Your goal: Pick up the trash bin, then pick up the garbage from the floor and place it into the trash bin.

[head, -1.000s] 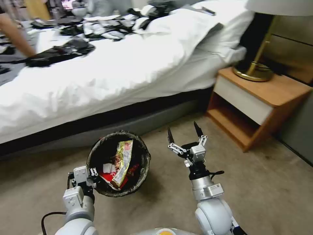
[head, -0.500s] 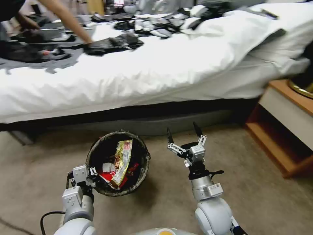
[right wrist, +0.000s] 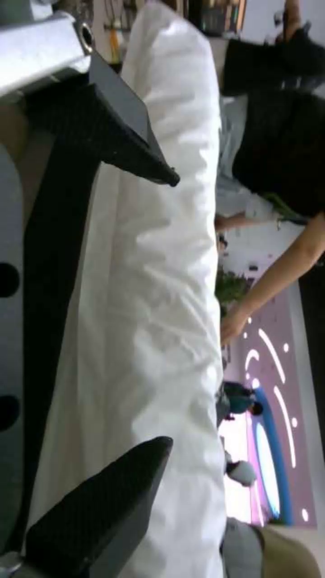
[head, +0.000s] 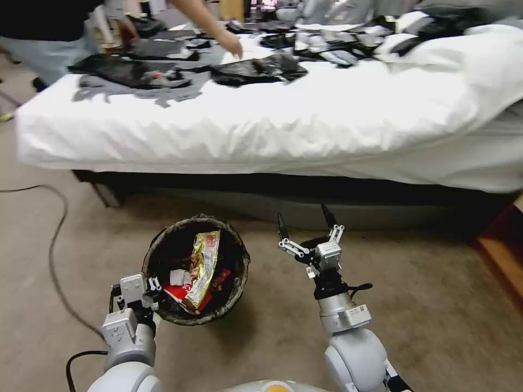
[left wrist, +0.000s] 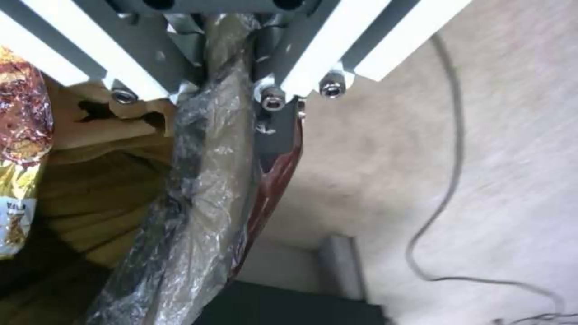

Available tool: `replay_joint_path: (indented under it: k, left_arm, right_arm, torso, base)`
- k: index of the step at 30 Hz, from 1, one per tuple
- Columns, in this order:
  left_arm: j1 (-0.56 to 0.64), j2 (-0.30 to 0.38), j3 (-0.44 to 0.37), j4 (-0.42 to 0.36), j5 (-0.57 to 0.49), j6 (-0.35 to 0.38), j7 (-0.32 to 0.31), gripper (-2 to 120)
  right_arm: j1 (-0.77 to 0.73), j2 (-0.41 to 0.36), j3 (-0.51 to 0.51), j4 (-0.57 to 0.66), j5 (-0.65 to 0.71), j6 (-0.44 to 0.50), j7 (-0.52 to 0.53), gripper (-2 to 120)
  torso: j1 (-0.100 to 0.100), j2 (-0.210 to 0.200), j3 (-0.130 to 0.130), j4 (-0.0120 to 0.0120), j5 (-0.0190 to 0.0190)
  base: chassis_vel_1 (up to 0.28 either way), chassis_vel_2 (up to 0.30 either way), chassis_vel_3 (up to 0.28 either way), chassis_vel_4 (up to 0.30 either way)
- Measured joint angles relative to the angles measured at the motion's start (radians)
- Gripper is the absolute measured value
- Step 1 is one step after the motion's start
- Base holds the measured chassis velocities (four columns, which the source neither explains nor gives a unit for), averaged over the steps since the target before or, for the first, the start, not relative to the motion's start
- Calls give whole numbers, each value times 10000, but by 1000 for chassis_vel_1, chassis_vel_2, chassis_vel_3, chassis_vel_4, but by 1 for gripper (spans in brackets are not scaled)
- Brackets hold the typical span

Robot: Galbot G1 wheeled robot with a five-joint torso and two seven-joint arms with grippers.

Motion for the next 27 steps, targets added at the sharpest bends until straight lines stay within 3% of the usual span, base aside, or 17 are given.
replay_joint_path:
  k: [27]
  left_arm:
    - [135,-20,-51,-270,-3,27,-1,0]
  right_arm:
    - [-51,2,4,55,-26,9,-60,100]
  torso:
    - [-1,0,0,-2,0]
  base:
    - [128,123,125,126]
